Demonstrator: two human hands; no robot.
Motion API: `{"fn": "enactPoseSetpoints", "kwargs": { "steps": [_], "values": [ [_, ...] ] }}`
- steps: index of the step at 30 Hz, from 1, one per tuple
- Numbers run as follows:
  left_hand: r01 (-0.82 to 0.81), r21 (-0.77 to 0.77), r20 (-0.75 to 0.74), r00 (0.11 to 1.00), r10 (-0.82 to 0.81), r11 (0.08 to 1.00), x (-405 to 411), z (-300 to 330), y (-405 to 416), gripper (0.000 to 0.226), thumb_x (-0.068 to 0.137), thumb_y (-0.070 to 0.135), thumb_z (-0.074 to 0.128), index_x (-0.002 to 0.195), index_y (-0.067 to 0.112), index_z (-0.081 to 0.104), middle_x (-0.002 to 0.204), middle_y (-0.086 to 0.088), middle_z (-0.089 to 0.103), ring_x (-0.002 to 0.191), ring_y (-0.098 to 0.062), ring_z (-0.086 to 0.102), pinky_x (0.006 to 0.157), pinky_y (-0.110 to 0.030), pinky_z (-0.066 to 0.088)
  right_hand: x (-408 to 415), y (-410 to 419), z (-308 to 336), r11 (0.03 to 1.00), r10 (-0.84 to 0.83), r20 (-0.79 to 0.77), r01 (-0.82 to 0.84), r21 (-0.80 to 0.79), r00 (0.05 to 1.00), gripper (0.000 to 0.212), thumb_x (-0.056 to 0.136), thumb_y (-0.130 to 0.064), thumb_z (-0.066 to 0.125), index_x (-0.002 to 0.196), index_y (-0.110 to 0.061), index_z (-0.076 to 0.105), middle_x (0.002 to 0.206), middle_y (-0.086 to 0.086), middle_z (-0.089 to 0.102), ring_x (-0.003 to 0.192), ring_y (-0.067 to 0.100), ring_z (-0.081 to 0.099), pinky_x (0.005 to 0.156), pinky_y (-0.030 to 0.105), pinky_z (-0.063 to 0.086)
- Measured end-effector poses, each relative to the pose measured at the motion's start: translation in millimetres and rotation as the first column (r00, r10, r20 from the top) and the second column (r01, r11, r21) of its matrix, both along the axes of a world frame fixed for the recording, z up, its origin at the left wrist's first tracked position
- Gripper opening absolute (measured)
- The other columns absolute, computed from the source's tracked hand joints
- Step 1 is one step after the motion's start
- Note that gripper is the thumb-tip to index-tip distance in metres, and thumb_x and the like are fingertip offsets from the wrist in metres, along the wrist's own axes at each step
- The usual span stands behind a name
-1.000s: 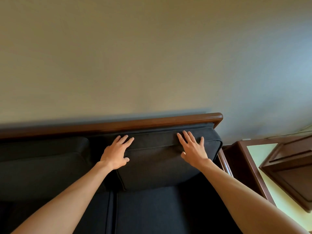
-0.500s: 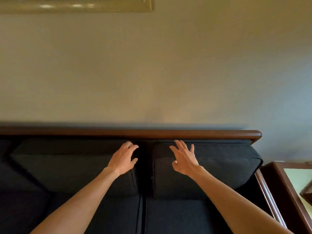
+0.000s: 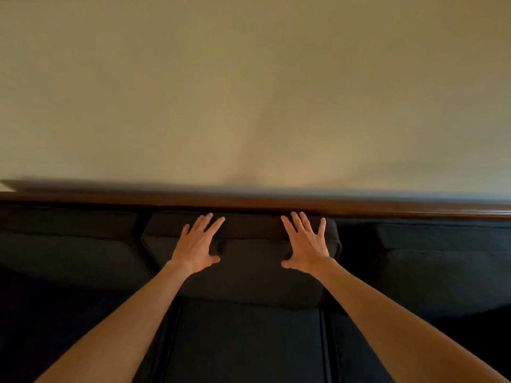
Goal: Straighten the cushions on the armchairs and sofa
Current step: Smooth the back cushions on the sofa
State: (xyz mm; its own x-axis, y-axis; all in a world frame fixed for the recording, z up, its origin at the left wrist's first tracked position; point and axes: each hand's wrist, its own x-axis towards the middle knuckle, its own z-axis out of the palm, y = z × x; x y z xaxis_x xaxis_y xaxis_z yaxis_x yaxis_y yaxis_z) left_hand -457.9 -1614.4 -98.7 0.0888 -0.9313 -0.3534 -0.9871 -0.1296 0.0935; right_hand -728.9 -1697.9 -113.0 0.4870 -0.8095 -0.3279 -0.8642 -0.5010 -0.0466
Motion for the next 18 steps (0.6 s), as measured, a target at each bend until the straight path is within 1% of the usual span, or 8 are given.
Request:
{"fn": "enactPoseSetpoints", "kwargs": {
  "steps": [2,4,6,9,11,14,18],
  "values": [
    [-0.006,0.009,0.036,0.999,0.006,1.000,16,-3,-1,0.109,0.079,0.034,0.078,0.154,0.035,-0.001,0.164,-0.001,-0.004,0.151,-0.025,-0.002,0.120,-0.054,0.014,6,-5,2,1.000,-0.013,-0.034,0.013,0.021,0.999,0.124,0.071,-0.054,0.079,0.156,-0.023,-0.007,0.164,0.009,0.000,0.151,0.030,-0.003,0.112,0.070,0.004],
    [-0.015,0.022,0.082,0.997,0.013,1.000,29,-4,-4,0.116,0.077,0.026,0.081,0.153,0.037,-0.005,0.164,-0.001,-0.004,0.151,-0.026,-0.001,0.119,-0.054,0.016,6,-8,1,1.000,-0.011,-0.070,0.013,0.026,0.997,0.127,0.070,-0.051,0.082,0.156,-0.025,-0.008,0.164,0.010,0.004,0.151,0.031,0.001,0.112,0.070,0.008],
    [-0.009,0.018,0.142,0.990,0.006,1.000,34,-6,-9,0.121,0.073,0.023,0.083,0.153,0.037,-0.007,0.163,-0.003,0.003,0.150,-0.028,0.004,0.117,-0.054,0.021,5,-12,-1,1.000,-0.003,-0.095,0.005,0.022,0.995,0.130,0.067,-0.052,0.083,0.156,-0.027,-0.009,0.162,0.012,0.008,0.150,0.032,0.005,0.111,0.069,0.012],
    [-0.010,-0.009,0.191,0.981,0.012,1.000,30,-9,-13,0.123,0.070,0.025,0.086,0.154,0.036,-0.003,0.160,-0.005,0.013,0.148,-0.031,0.010,0.113,-0.057,0.025,4,-19,0,0.999,0.040,-0.129,-0.044,-0.026,0.991,0.130,0.062,-0.058,0.083,0.156,-0.029,-0.002,0.156,0.011,0.023,0.145,0.033,0.021,0.107,0.067,0.021],
    [-0.001,-0.017,0.206,0.979,0.004,1.000,26,-9,-16,0.121,0.069,0.027,0.086,0.154,0.037,-0.001,0.159,-0.004,0.016,0.147,-0.032,0.012,0.112,-0.058,0.026,-1,-22,1,0.997,0.047,-0.150,-0.056,-0.051,0.988,0.127,0.060,-0.060,0.082,0.155,-0.031,0.003,0.152,0.009,0.030,0.140,0.032,0.029,0.105,0.065,0.024],
    [0.022,-0.030,0.206,0.978,-0.015,0.999,20,-8,-19,0.121,0.067,0.032,0.087,0.154,0.038,0.002,0.158,-0.003,0.020,0.145,-0.032,0.014,0.111,-0.058,0.028,-13,-24,1,0.996,0.042,-0.158,-0.054,-0.070,0.987,0.123,0.062,-0.061,0.081,0.155,-0.032,0.006,0.152,0.008,0.032,0.139,0.031,0.030,0.105,0.064,0.025],
    [0.030,-0.038,0.192,0.981,-0.023,0.999,2,-9,-23,0.120,0.067,0.034,0.087,0.153,0.038,0.003,0.158,-0.002,0.021,0.145,-0.031,0.016,0.110,-0.056,0.028,-31,-31,2,0.994,0.041,-0.177,-0.058,-0.091,0.983,0.123,0.062,-0.062,0.080,0.155,-0.033,0.004,0.152,0.009,0.031,0.139,0.031,0.030,0.105,0.064,0.025]
  ]
}}
